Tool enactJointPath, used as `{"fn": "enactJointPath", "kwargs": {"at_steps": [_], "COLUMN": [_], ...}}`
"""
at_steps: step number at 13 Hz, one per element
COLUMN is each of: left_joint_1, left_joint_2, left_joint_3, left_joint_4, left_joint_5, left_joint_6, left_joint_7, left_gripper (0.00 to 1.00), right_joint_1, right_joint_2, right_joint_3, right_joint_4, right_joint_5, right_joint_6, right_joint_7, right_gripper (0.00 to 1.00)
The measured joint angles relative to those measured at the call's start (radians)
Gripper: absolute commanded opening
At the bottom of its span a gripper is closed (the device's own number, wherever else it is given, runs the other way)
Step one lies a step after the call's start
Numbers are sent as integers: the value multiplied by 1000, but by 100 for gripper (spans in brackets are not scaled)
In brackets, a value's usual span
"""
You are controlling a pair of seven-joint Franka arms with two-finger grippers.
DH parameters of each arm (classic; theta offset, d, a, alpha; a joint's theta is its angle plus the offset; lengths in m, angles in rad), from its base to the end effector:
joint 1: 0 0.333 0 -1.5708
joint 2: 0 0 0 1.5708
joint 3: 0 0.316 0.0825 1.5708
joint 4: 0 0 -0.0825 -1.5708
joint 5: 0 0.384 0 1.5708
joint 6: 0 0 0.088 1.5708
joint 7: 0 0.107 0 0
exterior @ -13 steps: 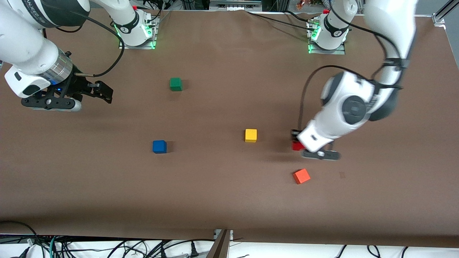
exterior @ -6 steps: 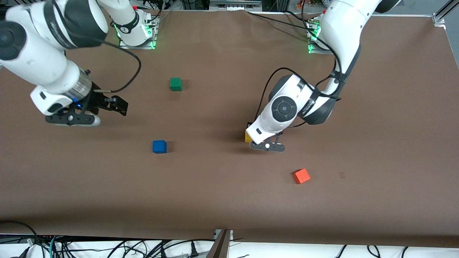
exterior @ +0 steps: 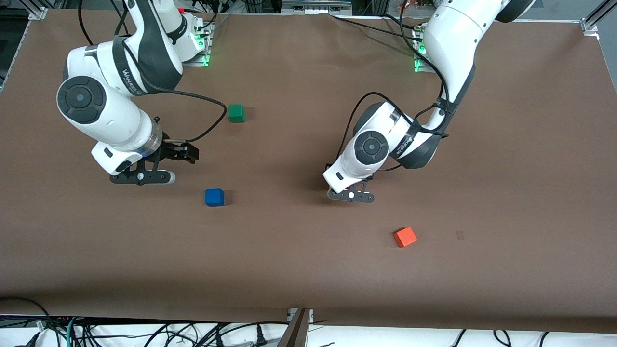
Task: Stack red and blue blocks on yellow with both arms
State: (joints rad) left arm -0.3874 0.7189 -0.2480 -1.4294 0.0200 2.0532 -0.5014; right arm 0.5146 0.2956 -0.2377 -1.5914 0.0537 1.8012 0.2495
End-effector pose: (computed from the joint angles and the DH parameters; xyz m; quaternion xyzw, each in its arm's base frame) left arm 0.5953 -0.3969 0.2727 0.9956 -0.0452 -0.0709 0.0420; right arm 0.6093 0.1936 0.4606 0.9992 0.0102 -0.0351 0.0184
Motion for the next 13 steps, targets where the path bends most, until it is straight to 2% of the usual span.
{"fn": "enactJointPath", "kwargs": {"at_steps": [5, 13], "left_joint_1": [-43, -53], "left_joint_2": [2, 10], "left_joint_3": [2, 12], "left_joint_4": [0, 1], "left_joint_5": [0, 12], "left_joint_6": [-4, -18], "left_joint_7": [-10, -22], "left_gripper": [12, 12], "right_joint_1": [0, 11], "right_joint_2": [0, 0], "right_joint_3": [-1, -1], "right_joint_4": [7, 8], "right_joint_5": [0, 0], "right_joint_6": [14, 18], "right_joint_7": [0, 0], "right_gripper": [100, 100]}}
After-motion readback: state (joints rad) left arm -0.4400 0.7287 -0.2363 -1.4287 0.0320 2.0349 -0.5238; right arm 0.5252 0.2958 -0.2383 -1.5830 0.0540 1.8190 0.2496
